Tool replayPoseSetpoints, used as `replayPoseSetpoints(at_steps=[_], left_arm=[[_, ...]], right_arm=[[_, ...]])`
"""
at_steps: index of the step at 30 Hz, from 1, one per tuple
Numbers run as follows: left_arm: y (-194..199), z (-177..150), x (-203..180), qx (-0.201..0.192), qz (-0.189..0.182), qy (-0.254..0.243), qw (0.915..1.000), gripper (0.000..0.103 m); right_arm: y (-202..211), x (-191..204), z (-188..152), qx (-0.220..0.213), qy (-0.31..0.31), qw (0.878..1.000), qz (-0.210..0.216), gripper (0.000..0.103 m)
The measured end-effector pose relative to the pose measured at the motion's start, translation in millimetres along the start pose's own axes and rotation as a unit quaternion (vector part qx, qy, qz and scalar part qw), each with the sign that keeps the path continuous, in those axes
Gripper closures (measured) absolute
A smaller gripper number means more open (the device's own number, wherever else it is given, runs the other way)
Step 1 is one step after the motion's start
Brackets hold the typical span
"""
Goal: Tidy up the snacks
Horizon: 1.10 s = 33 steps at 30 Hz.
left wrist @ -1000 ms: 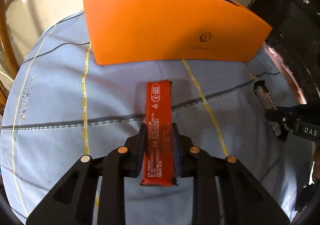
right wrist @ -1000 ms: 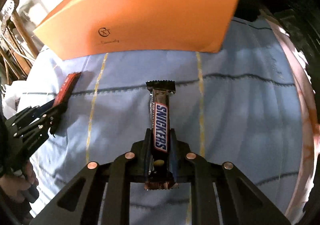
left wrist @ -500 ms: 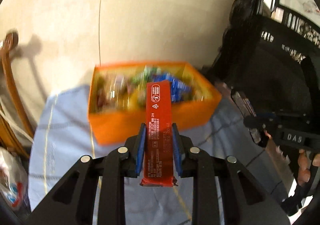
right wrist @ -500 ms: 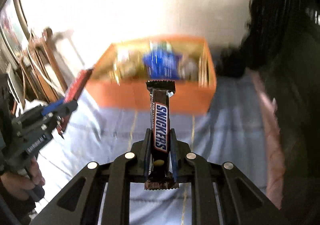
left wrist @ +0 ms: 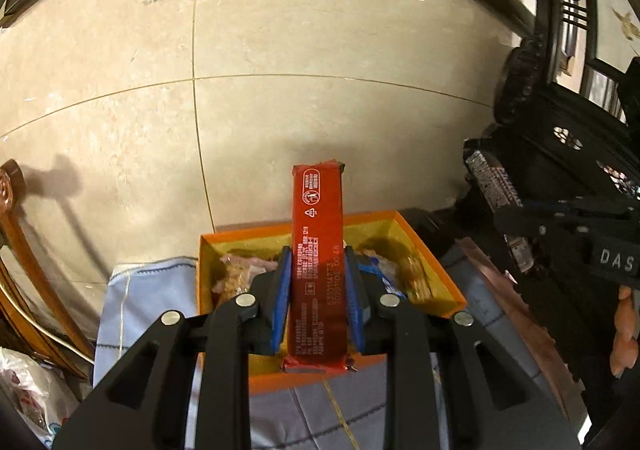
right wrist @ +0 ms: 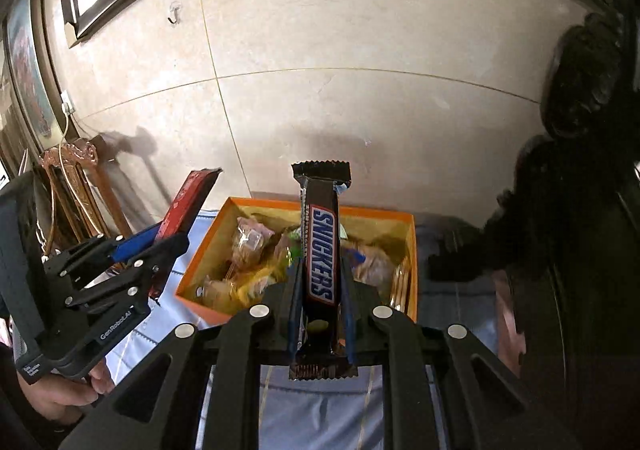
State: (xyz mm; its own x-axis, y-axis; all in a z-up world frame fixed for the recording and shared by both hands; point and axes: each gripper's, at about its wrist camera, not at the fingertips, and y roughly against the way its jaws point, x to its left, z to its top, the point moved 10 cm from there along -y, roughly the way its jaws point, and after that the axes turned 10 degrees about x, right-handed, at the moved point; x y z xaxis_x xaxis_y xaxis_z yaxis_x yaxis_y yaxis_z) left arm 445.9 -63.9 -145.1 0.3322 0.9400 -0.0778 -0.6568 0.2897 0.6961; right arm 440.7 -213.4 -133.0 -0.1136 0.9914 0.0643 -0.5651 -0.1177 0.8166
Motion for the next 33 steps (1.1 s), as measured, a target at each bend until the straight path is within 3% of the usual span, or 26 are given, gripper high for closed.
replayPoseSetpoints(at_steps=[7, 8, 9, 10, 11, 14, 19, 22, 28, 33], left_arm=[[-27, 26, 12, -0.001, 0.024, 0.005, 0.9997, 0.079], [-33, 29, 16, -0.002, 0.034, 0.006, 0.9994, 0.075], [-41, 31, 20, -0.001, 0.046, 0.006, 0.9989, 0.042], [-53, 31, 24, 0.007, 0.05, 0.009, 0.9987, 0.007], [-64, 30, 27, 0.013, 0.052, 0.011, 0.9985, 0.004], [-98, 8, 35, 0.067, 0.053, 0.011, 0.9963, 0.004], [-100, -42, 40, 0.085, 0.043, 0.015, 0.9953, 0.004], [-87, -92, 42, 0.107, 0.024, 0.046, 0.9928, 0.004], [-46, -196, 32, 0.162, 0.036, 0.064, 0.9841, 0.004], [5, -221, 16, 0.153, 0.056, 0.051, 0.9853, 0.004]], right_arm=[[-28, -2, 33, 0.004, 0.001, 1.0, 0.0, 0.086], [-33, -1, 36, 0.006, 0.004, 1.0, 0.003, 0.084], [-40, 0, 40, 0.011, 0.009, 1.0, 0.003, 0.081], [-54, 0, 41, 0.026, 0.015, 1.0, 0.002, 0.049], [-65, -3, 40, 0.038, 0.015, 0.999, -0.004, 0.006], [-92, -20, 23, 0.065, 0.003, 0.997, -0.028, 0.004], [-91, -35, -28, 0.076, -0.049, 0.996, -0.016, 0.004], [-79, -34, -72, 0.08, -0.095, 0.992, -0.005, 0.004], [-59, -1, -182, 0.13, -0.115, 0.985, 0.006, 0.004], [-14, 25, -233, 0.127, -0.098, 0.987, -0.012, 0.004]])
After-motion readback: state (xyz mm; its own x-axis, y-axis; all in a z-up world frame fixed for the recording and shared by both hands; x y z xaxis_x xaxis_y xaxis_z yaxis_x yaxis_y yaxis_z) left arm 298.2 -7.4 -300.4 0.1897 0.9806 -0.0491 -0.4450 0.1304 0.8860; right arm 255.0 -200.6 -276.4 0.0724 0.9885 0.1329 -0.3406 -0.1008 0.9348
